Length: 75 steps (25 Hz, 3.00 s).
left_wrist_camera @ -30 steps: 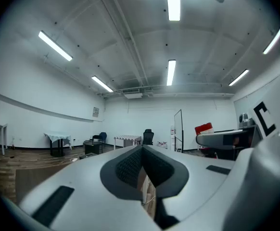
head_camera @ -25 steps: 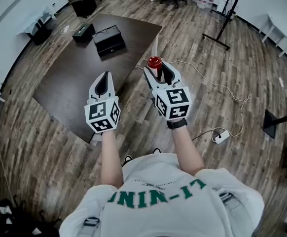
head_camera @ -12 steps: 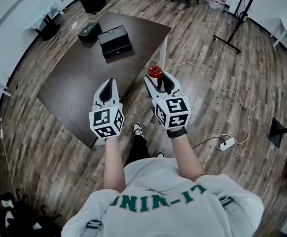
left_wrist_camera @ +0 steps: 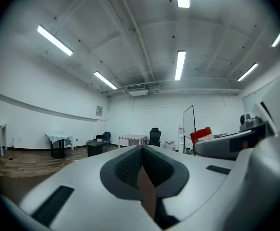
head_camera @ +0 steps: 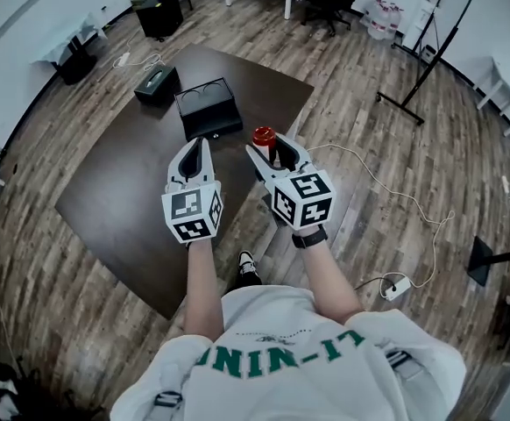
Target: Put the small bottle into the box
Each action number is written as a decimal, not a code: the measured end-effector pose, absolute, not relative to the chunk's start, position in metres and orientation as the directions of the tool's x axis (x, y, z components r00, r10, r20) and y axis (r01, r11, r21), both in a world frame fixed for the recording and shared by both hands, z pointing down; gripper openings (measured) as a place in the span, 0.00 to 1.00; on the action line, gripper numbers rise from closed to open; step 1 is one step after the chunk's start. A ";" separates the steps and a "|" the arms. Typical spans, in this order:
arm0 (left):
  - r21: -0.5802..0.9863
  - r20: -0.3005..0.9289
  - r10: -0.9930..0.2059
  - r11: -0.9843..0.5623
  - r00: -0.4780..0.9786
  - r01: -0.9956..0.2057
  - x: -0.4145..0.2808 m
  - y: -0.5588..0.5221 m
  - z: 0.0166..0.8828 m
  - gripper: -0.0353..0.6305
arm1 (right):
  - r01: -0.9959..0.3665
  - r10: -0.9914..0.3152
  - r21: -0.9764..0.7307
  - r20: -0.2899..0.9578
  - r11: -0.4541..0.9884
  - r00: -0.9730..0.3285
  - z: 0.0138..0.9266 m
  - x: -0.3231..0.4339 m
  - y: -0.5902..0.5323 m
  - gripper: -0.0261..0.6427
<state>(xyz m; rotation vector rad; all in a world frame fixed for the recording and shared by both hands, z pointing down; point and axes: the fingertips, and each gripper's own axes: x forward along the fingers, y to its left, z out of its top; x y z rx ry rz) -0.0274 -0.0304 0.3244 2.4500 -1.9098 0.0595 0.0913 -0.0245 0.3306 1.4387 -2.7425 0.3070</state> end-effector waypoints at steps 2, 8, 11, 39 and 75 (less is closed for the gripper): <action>0.002 0.046 -0.970 -0.239 0.239 -0.971 -0.043 -0.060 0.323 0.07 | -0.823 -0.813 -0.153 0.135 0.547 -0.566 0.333 0.075 -0.057 0.39; 0.029 0.035 -0.975 -0.217 0.218 -0.976 -0.088 -0.130 0.340 0.07 | -0.826 -0.808 -0.142 0.174 0.546 -0.564 0.347 0.024 -0.134 0.39; 0.041 0.055 -0.970 -0.234 0.236 -0.971 -0.098 -0.155 0.357 0.07 | -0.823 -0.794 -0.143 0.216 0.549 -0.568 0.364 0.007 -0.159 0.39; 0.115 0.249 -0.951 -0.160 0.184 -0.980 -0.175 -0.375 0.507 0.07 | -0.505 -0.423 0.025 0.582 0.863 -0.695 0.568 -0.097 -0.402 0.39; 0.145 0.358 -0.922 -0.098 0.145 -0.985 -0.203 -0.405 0.576 0.07 | -0.040 -0.046 0.032 0.895 0.999 -0.444 0.756 -0.126 -0.414 0.44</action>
